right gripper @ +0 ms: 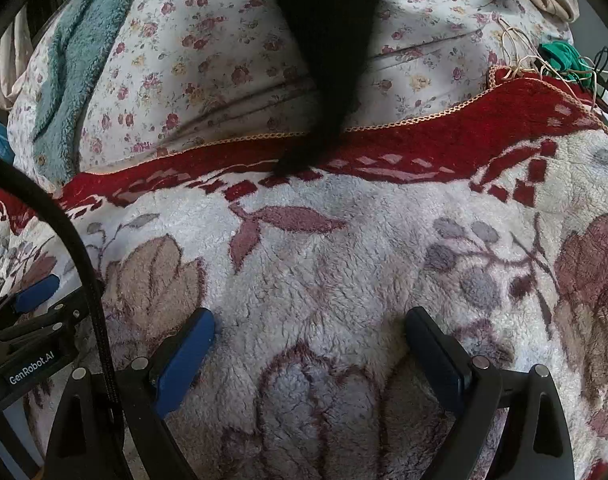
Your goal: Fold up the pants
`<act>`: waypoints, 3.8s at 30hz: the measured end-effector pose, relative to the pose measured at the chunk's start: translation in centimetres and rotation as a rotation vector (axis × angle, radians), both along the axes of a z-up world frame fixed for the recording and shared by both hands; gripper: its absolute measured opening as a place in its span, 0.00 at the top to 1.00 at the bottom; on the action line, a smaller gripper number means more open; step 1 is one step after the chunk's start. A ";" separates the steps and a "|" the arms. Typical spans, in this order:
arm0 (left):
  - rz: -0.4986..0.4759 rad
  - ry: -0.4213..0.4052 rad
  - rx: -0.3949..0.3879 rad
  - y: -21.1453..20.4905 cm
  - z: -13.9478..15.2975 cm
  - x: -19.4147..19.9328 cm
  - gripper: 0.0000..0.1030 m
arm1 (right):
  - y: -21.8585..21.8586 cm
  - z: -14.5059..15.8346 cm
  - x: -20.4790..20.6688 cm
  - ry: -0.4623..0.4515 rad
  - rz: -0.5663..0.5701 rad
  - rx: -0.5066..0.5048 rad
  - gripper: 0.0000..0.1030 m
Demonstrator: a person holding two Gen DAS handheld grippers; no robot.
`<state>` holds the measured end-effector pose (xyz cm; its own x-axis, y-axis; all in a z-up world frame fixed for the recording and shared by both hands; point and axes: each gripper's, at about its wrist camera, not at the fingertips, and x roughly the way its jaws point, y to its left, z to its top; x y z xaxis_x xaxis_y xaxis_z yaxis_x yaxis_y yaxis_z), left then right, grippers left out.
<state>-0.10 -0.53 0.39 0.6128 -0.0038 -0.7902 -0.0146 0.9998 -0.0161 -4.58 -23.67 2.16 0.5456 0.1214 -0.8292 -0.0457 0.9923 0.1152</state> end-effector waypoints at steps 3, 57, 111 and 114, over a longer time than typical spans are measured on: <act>0.002 0.001 -0.010 0.4 -0.1 0.0 0.22 | 0.0 0.0 0.0 0.000 0.000 0.000 0.08; 0.194 0.012 -0.185 11.6 3.9 -6.7 0.22 | -2.6 2.7 -1.7 0.013 -0.023 0.346 0.26; 0.233 0.038 -0.296 24.5 6.9 -9.1 0.92 | -1.2 3.5 -7.0 0.011 0.022 0.711 0.94; 0.248 0.072 -0.275 24.7 5.0 -9.4 0.92 | -0.2 1.7 -7.6 0.058 0.021 0.711 0.94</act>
<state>-9.47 24.20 5.34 0.5646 -0.0808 -0.8214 -0.2662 0.9242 -0.2739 -12.21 -23.82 3.83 0.4950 0.6534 -0.5727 -0.0383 0.6749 0.7369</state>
